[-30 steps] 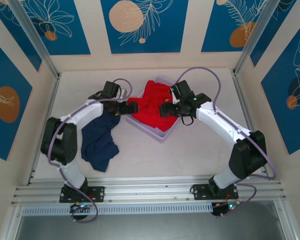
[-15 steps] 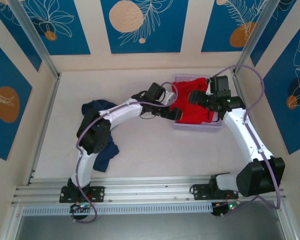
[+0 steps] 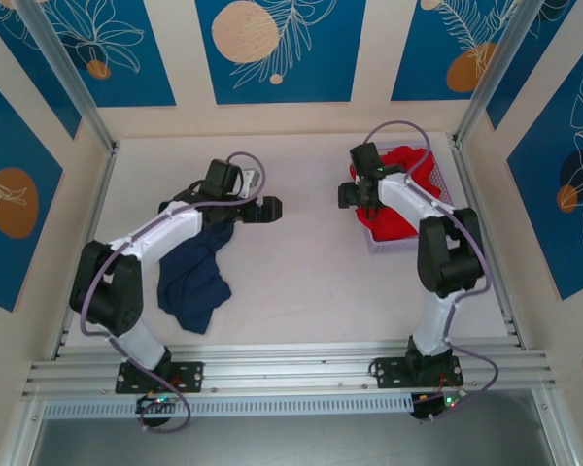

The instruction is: Fold the inside-out t-shirt

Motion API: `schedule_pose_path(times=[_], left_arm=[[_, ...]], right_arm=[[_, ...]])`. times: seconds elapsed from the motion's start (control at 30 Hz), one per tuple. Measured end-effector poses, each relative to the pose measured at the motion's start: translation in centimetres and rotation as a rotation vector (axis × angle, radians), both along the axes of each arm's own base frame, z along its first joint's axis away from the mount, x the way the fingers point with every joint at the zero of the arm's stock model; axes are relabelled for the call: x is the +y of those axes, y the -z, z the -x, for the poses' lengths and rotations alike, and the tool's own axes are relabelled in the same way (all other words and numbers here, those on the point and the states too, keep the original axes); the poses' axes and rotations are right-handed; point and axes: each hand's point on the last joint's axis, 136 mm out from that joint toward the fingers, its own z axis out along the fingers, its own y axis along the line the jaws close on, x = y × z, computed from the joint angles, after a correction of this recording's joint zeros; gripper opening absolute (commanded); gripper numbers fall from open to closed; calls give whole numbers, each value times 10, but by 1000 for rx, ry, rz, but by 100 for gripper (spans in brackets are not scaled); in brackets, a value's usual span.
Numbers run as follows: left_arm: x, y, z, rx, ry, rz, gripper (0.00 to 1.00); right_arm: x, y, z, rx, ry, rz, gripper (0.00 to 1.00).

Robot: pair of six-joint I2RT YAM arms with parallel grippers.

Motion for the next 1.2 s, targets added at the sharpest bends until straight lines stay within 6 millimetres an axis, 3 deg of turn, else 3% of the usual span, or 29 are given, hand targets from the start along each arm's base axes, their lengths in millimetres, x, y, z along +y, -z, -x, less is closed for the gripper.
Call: schedule_pose_path(times=[0.2,0.4,0.6,0.73,0.8,0.9,0.97,1.07,1.13,1.2], left_arm=[[14,-1,11,-9,-20,-45,99],[33,-4,25,-18,-43,-89,99],[53,-9,31,-36,-79,-128,100],[70,-6,30,-29,-127,-167,99],[86,-1,26,-17,-171,-192,99],[124,7,18,9,-285,-225,99],[149,14,15,27,-364,-250,98],[179,23,13,54,-454,-297,97],[187,32,11,70,-477,-333,95],[189,44,8,97,-473,-359,87]], right_arm=[[-37,28,-19,85,-56,211,52],[-98,26,-50,101,-39,334,42],[-163,17,-89,82,31,429,43],[-171,10,-98,84,35,451,60],[-163,4,-100,68,30,446,69],[-130,-14,-92,21,-12,400,79],[-90,-38,-80,-39,-68,344,82],[-9,-88,-53,-182,-198,209,83],[48,-122,-30,-279,-297,100,84],[94,-141,-9,-330,-382,-5,84]])
